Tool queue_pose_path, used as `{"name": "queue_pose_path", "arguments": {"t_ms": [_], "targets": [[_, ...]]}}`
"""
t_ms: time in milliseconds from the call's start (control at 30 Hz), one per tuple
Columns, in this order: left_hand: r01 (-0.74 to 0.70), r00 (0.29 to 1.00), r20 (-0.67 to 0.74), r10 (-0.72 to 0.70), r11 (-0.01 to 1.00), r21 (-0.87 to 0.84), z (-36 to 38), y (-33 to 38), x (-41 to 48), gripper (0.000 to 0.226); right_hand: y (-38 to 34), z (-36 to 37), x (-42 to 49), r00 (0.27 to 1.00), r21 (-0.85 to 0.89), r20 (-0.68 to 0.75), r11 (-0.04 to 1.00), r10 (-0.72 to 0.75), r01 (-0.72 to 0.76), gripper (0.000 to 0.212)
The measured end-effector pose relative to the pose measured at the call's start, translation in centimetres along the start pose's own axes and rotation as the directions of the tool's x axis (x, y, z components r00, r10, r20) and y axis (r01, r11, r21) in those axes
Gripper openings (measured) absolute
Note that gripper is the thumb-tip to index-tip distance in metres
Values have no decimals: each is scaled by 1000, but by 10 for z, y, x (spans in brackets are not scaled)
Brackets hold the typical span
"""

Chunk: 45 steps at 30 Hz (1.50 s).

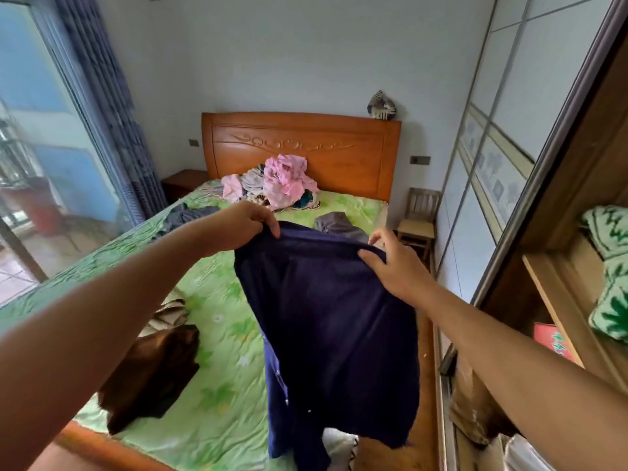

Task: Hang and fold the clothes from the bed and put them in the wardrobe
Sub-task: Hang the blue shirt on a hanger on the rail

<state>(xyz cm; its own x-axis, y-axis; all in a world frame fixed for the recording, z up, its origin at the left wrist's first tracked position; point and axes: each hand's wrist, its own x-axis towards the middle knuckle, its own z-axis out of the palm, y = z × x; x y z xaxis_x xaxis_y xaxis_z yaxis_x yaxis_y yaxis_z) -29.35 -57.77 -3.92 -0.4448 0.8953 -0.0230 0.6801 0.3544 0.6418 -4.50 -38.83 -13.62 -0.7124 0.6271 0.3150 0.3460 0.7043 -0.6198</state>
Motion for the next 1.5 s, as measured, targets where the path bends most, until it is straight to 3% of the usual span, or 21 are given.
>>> {"name": "queue_pose_path", "arguments": {"t_ms": [67, 133, 233, 333, 433, 500, 600, 700, 800, 900, 1000, 1100, 1233, 1367, 1500], "targets": [[-8, 1000, -13, 11, 980, 199, -4, -5, 1, 33, -6, -11, 5, 981, -264, 77, 945, -180, 194, 29], [-42, 999, 28, 36, 963, 267, -5, -10, -1, 6, -11, -19, 9, 950, -437, 160, 844, -267, 311, 38], [-132, 990, 107, 93, 881, 454, 0, -15, -3, 36, -13, -27, 11, 928, -563, 263, 740, -263, 369, 48], [-183, 980, 61, 192, 726, 663, 0, -22, 0, 23, -9, -37, 8, 936, -577, 338, 762, -103, 293, 30], [-133, 986, 40, 162, 621, 772, -5, -28, 3, 23, -4, -47, 3, 951, -502, 307, 856, 41, 125, 14], [-90, 987, 12, 160, 489, 868, -2, -24, 6, 25, -6, -53, 4, 971, -523, 237, 846, 28, 103, 12], [25, 990, -46, 131, 159, 987, 8, -6, 15, 30, -16, -66, 11, 992, -541, 128, 839, 13, 59, 19], [30, 997, -33, 70, 52, 998, 22, 6, 30, 34, -24, -83, 18, 1000, -476, 7, 879, 21, -16, 26], [-68, 990, 50, 132, 140, 988, 37, 16, 44, 44, -27, -99, 22, 995, -396, -90, 916, 32, -66, 32], [-277, 920, 113, 376, 416, 866, 49, 22, 62, 47, -16, -123, 25, 986, -391, -144, 911, 80, -130, 34], [-317, 882, 74, 465, 471, 823, 65, 25, 82, 35, 1, -145, 27, 978, -415, -179, 894, 103, -170, 30], [-248, 875, -53, 482, 539, 805, 84, 39, 103, 26, 19, -160, 29, 980, -513, -182, 842, 80, -164, 28], [-144, 868, -140, 476, 512, 847, 103, 61, 128, 23, 45, -178, 37, 987, -650, -124, 742, 104, -160, 21], [-181, 913, -197, 356, 789, 587, 118, 64, 164, 31, 72, -198, 50, 972, -715, -154, 659, 177, -234, 13], [-193, 911, -240, 335, 861, 470, 126, 67, 189, 22, 94, -204, 65, 958, -755, -175, 594, 227, -278, 10]]}}
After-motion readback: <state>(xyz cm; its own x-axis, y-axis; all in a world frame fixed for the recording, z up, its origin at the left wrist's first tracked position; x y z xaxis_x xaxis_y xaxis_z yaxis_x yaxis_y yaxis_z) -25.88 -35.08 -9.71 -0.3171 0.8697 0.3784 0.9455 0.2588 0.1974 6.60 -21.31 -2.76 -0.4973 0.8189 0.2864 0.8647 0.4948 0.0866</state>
